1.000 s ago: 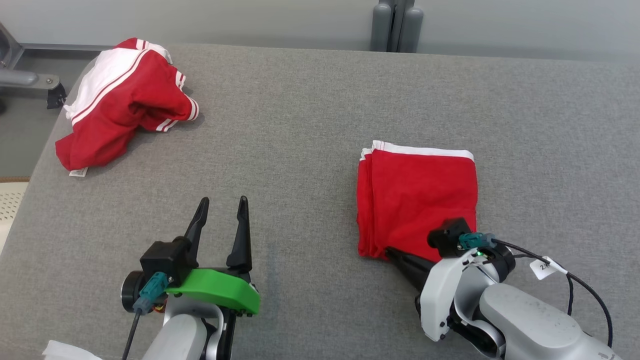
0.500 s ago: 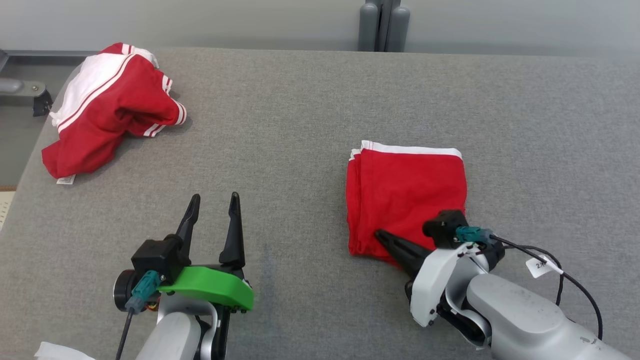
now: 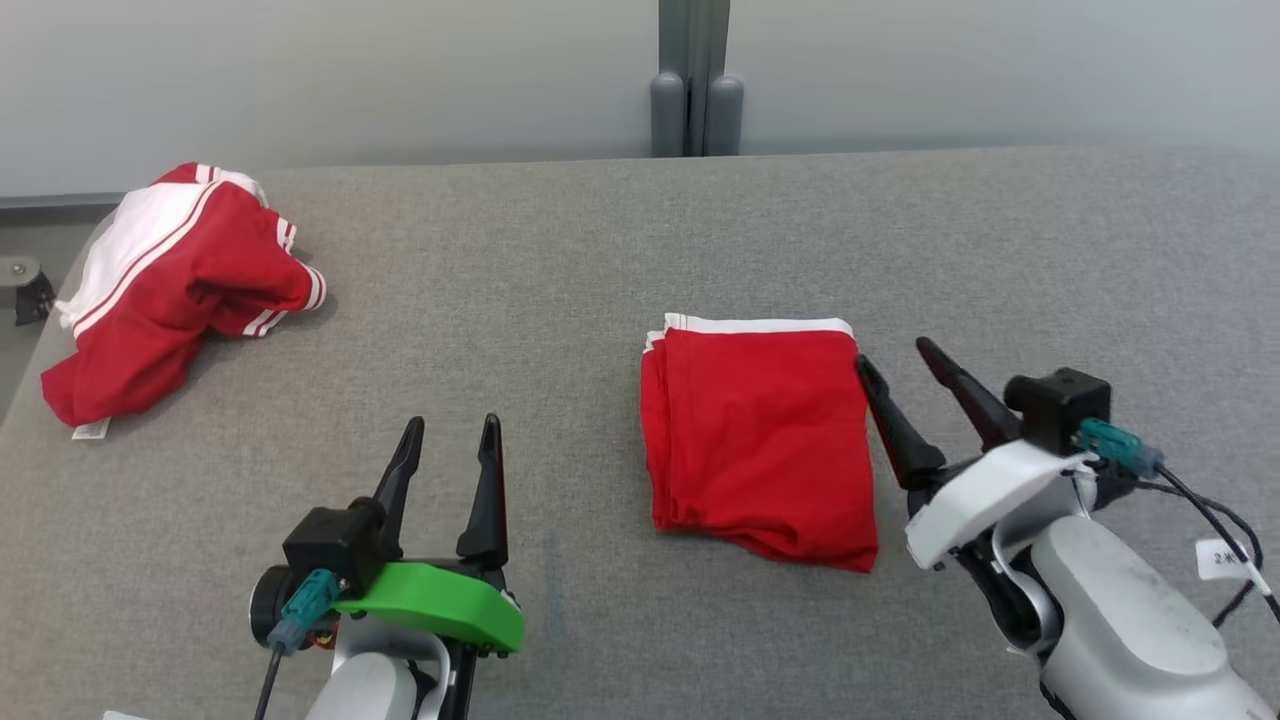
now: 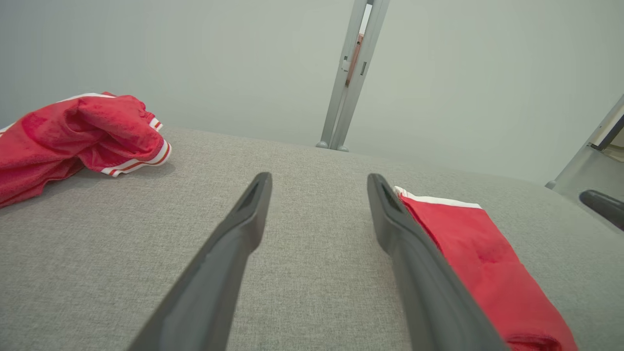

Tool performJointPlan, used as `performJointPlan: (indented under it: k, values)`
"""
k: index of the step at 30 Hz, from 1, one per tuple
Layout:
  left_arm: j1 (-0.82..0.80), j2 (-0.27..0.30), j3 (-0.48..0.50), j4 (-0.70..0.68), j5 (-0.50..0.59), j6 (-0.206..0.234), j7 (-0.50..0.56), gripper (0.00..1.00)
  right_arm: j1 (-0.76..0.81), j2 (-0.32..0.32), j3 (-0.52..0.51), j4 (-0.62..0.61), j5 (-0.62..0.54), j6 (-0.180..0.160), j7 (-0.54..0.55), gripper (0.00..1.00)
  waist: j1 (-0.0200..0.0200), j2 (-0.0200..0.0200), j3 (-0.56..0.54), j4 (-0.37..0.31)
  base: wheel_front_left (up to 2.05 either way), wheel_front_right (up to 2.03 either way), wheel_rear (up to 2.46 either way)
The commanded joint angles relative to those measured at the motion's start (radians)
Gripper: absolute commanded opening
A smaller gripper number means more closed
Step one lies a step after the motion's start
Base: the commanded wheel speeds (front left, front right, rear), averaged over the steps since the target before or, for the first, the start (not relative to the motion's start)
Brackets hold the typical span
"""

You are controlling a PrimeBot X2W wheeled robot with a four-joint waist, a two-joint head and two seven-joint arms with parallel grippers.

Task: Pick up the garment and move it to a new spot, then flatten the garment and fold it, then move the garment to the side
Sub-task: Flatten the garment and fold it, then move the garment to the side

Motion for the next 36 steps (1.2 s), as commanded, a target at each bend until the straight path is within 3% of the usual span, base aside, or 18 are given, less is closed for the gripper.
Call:
performJointPlan:
  k: [1, 6, 13, 21, 36]
  values:
    - [0.02, -0.004, 0.01, 0.004, 0.013, -0.008, -0.003, 1.0, 0.053, 0.026, -0.059, -0.026, -0.042, 0.0, -0.003, 1.0, 0.0, 0.0, -0.029, -0.027, 0.0, 0.0, 0.0]
    - [0.052, -0.01, 0.05, 0.015, 0.049, -0.006, -0.003, 1.0, 0.197, 0.095, -0.252, -0.134, -0.188, 0.0, -0.003, 1.0, 0.0, 0.0, -0.051, -0.045, 0.0, 0.0, 0.0]
    - [0.1, -0.021, 0.116, 0.022, 0.086, -0.012, -0.003, 1.0, 0.327, 0.182, -0.385, -0.24, -0.285, 0.0, 0.004, 1.0, 0.0, 0.0, -0.069, -0.056, 0.0, 0.0, 0.0]
    - [0.124, -0.035, 0.153, 0.026, 0.121, -0.025, -0.003, 1.0, 0.377, 0.219, -0.42, -0.287, -0.332, 0.0, 0.023, 1.0, 0.0, 0.0, -0.072, -0.055, 0.0, 0.0, 0.0]
    - [0.11, -0.045, 0.174, 0.027, 0.144, -0.041, -0.003, 1.0, 0.381, 0.229, -0.436, -0.301, -0.373, 0.0, 0.057, 1.0, 0.0, 0.0, -0.058, -0.044, 0.0, 0.0, 0.0]
